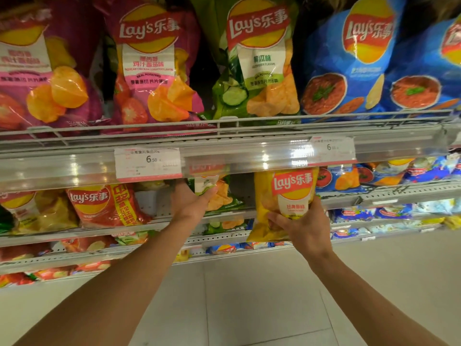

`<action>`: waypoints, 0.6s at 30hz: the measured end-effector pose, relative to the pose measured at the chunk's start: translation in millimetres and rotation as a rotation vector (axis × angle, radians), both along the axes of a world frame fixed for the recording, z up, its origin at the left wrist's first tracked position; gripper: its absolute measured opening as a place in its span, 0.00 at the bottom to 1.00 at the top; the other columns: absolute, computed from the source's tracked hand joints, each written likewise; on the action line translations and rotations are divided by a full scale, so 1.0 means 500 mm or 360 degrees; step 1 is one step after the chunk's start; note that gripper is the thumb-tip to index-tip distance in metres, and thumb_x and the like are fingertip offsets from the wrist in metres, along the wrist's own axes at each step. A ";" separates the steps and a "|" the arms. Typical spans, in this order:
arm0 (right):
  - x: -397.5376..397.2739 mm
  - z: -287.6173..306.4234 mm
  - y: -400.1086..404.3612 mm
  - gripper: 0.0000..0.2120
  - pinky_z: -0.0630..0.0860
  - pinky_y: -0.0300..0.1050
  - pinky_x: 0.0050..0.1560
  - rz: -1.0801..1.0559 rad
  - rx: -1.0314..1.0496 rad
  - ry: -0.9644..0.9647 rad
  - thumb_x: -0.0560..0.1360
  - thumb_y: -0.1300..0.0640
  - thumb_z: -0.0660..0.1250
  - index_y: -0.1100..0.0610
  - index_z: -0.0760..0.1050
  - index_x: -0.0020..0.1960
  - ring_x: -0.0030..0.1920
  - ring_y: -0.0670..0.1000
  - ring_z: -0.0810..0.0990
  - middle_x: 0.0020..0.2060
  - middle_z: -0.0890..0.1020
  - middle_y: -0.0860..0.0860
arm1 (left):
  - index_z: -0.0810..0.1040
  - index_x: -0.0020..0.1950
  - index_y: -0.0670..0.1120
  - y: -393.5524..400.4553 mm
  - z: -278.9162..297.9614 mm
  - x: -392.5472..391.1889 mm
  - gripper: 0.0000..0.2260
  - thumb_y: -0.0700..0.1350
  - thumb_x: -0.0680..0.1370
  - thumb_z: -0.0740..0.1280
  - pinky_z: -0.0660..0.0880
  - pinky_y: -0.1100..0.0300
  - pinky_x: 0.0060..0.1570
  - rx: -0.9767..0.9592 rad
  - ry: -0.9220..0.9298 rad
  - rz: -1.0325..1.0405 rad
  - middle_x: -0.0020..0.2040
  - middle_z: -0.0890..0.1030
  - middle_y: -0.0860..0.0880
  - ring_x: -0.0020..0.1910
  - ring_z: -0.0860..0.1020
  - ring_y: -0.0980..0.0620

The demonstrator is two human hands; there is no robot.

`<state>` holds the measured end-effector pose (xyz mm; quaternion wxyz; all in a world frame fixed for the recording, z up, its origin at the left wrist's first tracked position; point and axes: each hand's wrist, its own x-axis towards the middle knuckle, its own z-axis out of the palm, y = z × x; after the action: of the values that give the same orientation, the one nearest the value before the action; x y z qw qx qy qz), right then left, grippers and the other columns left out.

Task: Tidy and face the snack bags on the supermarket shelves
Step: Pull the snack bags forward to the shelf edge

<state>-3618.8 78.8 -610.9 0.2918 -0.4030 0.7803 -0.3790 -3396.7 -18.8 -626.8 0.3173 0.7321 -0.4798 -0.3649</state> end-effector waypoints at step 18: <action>-0.084 -0.027 0.030 0.37 0.79 0.45 0.49 0.0099 -0.0117 -0.0169 0.61 0.47 0.84 0.45 0.66 0.61 0.50 0.48 0.80 0.47 0.76 0.37 | 0.67 0.68 0.49 0.003 -0.047 -0.158 0.33 0.50 0.69 0.80 0.74 0.56 0.53 -0.0068 0.0226 -0.0140 0.60 0.79 0.48 0.57 0.79 0.48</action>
<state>-3661.0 93.9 -624.6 0.3295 -0.4168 0.7363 -0.4190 -3475.7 -17.3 -650.2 0.3498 0.6757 -0.4954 -0.4191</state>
